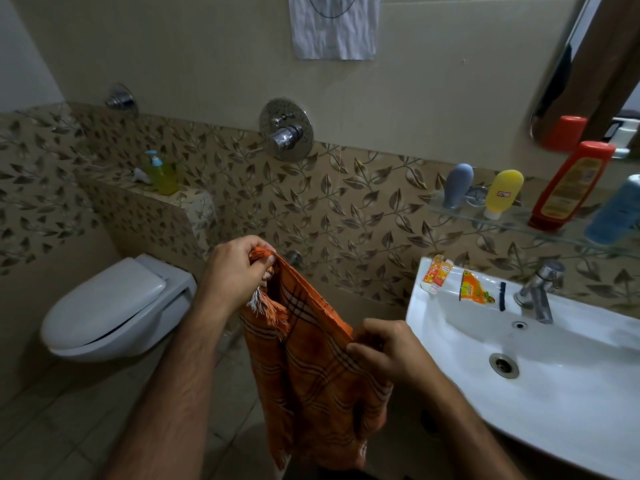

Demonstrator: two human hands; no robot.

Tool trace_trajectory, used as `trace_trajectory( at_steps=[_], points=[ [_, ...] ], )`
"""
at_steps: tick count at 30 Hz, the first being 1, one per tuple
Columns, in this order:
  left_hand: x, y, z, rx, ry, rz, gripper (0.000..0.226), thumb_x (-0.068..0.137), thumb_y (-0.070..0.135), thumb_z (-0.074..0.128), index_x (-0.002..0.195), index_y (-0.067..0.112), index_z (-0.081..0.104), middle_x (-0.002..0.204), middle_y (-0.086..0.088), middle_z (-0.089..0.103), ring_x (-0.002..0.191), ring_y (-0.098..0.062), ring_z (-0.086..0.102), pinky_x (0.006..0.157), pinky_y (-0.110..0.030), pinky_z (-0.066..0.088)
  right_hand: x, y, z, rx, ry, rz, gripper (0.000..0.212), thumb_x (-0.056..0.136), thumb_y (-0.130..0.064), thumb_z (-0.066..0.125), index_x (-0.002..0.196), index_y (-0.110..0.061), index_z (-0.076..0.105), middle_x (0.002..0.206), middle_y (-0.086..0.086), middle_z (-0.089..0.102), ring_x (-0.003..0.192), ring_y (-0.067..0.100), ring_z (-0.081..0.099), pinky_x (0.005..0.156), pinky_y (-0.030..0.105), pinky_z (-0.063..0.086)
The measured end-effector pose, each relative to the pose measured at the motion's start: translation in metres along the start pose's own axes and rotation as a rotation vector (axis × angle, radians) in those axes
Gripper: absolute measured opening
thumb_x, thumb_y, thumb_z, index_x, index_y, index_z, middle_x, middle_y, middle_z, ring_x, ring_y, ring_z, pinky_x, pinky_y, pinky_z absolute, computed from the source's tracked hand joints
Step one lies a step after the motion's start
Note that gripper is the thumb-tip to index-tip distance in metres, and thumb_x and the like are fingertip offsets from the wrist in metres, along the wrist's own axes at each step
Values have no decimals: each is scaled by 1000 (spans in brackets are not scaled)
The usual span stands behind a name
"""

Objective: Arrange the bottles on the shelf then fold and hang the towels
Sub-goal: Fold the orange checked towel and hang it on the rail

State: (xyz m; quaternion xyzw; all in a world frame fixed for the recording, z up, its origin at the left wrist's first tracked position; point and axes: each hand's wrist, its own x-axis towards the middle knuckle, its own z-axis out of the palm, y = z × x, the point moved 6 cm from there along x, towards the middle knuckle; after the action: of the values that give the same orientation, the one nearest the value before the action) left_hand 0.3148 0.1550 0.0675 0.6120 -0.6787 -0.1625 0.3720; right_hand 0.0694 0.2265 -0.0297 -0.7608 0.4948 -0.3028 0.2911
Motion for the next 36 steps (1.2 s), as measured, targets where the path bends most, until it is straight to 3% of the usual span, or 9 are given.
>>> trace_trajectory(
  at_steps=[5, 12, 17, 21, 26, 29, 31, 34, 36],
  points=[
    [0, -7, -2, 56, -19, -5, 12, 89, 17, 68, 88, 29, 69, 81, 15, 65, 65, 10, 60, 46, -5, 39, -4, 2, -9, 146, 87, 53, 32, 80, -64, 60, 81, -33, 68, 82, -12, 71, 80, 8, 70, 65, 30, 60],
    [-1, -22, 5, 133, -125, -17, 22, 87, 18, 71, 78, 37, 64, 79, 16, 64, 76, 3, 58, 56, -15, 36, -5, 11, -15, 49, 159, 149, 7, 91, -32, 66, 85, -30, 63, 78, -14, 72, 78, 1, 70, 67, 28, 61],
    [-5, -25, 7, 121, -110, -17, 23, 87, 18, 71, 78, 38, 64, 79, 15, 66, 65, 8, 59, 49, -9, 36, -3, 16, -7, 62, 46, 268, 28, 87, -32, 72, 104, -46, 54, 85, -20, 70, 83, -8, 68, 69, 15, 57],
    [-8, -29, 8, 64, -109, -29, 22, 87, 15, 71, 79, 35, 65, 76, 15, 65, 66, 21, 56, 50, -2, 39, 0, 21, -6, 63, -9, 329, 6, 86, -31, 74, 88, -36, 73, 85, -14, 74, 82, -1, 70, 72, 24, 61],
    [-7, -40, 13, 34, -150, -50, 23, 87, 13, 71, 77, 34, 65, 77, 14, 67, 66, 19, 57, 49, -2, 38, 0, 23, -7, 171, 5, 398, 9, 85, -26, 75, 77, -31, 77, 79, -13, 75, 77, 3, 72, 69, 28, 62],
    [-11, -54, 25, 35, -183, -169, 21, 88, 16, 70, 100, 33, 67, 103, 5, 71, 83, 5, 64, 66, -8, 42, 3, 27, -5, 168, 94, 461, 12, 86, -27, 72, 75, -25, 73, 76, -3, 75, 73, 12, 72, 68, 37, 62],
    [-20, -64, 36, 32, -133, -282, 46, 89, 19, 69, 132, 28, 54, 123, -2, 65, 108, -15, 62, 81, -24, 44, 8, 29, -4, 122, 199, 508, 15, 86, -29, 69, 73, -21, 70, 73, 2, 72, 72, 16, 70, 70, 43, 61],
    [-47, -67, 48, 2, 25, -334, 54, 90, 30, 67, 140, 31, 46, 121, -3, 67, 105, -21, 64, 81, -35, 52, 17, 24, -4, 4, 300, 485, 14, 85, -26, 67, 73, -20, 69, 69, -4, 70, 69, 11, 66, 69, 39, 58],
    [-63, -64, 64, -94, 7, -306, 56, 89, 30, 68, 140, 35, 47, 119, -5, 68, 106, -22, 64, 88, -41, 53, 23, 16, -4, -75, 307, 417, 10, 83, -24, 67, 75, -21, 71, 68, -9, 68, 67, 6, 63, 67, 34, 54]
  ],
)
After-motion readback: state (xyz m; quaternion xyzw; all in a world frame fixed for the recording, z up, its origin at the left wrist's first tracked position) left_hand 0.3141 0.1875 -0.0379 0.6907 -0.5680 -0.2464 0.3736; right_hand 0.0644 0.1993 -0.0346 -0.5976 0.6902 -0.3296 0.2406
